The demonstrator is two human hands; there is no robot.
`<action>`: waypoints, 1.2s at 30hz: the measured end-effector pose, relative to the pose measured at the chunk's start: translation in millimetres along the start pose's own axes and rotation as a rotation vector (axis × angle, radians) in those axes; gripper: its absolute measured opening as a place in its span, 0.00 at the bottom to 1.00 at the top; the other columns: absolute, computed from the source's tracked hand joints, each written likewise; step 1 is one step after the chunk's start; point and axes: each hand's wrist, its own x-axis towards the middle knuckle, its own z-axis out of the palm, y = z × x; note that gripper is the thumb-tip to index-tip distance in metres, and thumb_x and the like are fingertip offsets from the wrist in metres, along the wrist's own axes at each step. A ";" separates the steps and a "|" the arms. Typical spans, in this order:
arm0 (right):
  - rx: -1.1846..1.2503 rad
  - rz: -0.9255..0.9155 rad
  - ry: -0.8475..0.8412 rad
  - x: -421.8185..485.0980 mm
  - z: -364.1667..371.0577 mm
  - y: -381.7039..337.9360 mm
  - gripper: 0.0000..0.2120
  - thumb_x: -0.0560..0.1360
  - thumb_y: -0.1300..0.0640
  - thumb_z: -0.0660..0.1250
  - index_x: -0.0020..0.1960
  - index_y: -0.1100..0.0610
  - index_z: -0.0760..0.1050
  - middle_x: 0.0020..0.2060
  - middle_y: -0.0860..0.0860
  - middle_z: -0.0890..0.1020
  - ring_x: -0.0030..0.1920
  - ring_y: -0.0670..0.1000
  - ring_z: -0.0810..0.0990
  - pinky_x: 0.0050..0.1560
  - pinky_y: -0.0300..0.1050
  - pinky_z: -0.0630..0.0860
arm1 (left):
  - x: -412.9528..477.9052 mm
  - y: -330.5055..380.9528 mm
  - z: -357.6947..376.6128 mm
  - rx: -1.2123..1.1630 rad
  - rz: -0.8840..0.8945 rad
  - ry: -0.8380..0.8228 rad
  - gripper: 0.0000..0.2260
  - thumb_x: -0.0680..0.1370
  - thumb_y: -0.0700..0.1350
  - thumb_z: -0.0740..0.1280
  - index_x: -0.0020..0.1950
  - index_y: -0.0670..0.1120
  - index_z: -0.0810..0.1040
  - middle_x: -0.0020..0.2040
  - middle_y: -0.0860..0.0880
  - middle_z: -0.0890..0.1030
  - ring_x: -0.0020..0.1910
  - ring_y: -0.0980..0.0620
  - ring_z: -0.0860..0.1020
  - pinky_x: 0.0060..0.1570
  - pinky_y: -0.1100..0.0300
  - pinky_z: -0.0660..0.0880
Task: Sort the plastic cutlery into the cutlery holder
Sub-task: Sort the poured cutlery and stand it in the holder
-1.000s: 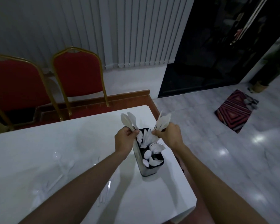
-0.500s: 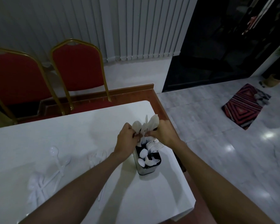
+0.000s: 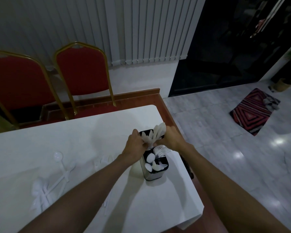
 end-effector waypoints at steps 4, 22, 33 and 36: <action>0.102 -0.051 0.029 -8.6 -10.6 -3.7 0.13 0.62 0.50 0.81 0.38 0.52 0.79 0.35 0.45 0.82 0.36 0.44 0.80 0.34 0.34 0.74 | -3.8 -3.7 1.5 -0.038 -0.021 0.014 0.09 0.74 0.46 0.71 0.44 0.40 0.81 0.46 0.44 0.70 0.48 0.48 0.71 0.39 0.65 0.64; 0.078 -0.128 -0.029 -0.3 -15.9 0.2 0.16 0.59 0.43 0.79 0.40 0.46 0.76 0.39 0.44 0.82 0.41 0.46 0.81 0.40 0.43 0.79 | -4.1 -4.1 -3.6 -0.102 -0.001 0.099 0.10 0.75 0.43 0.70 0.46 0.37 0.74 0.40 0.52 0.66 0.35 0.55 0.68 0.34 0.72 0.68; 0.165 -0.190 0.099 -11.2 -16.3 0.6 0.09 0.70 0.48 0.74 0.44 0.52 0.80 0.38 0.47 0.82 0.40 0.51 0.79 0.41 0.51 0.76 | -5.2 -6.9 -8.2 -0.082 0.118 0.066 0.07 0.76 0.43 0.68 0.44 0.38 0.77 0.48 0.47 0.69 0.40 0.48 0.75 0.40 0.59 0.71; 0.160 -0.223 0.072 -12.8 -17.4 -0.9 0.04 0.71 0.54 0.73 0.44 0.49 0.80 0.38 0.50 0.82 0.40 0.53 0.79 0.43 0.52 0.79 | -7.0 -4.7 -12.0 -0.085 0.157 0.077 0.08 0.77 0.45 0.67 0.49 0.40 0.78 0.50 0.47 0.69 0.40 0.48 0.75 0.42 0.58 0.74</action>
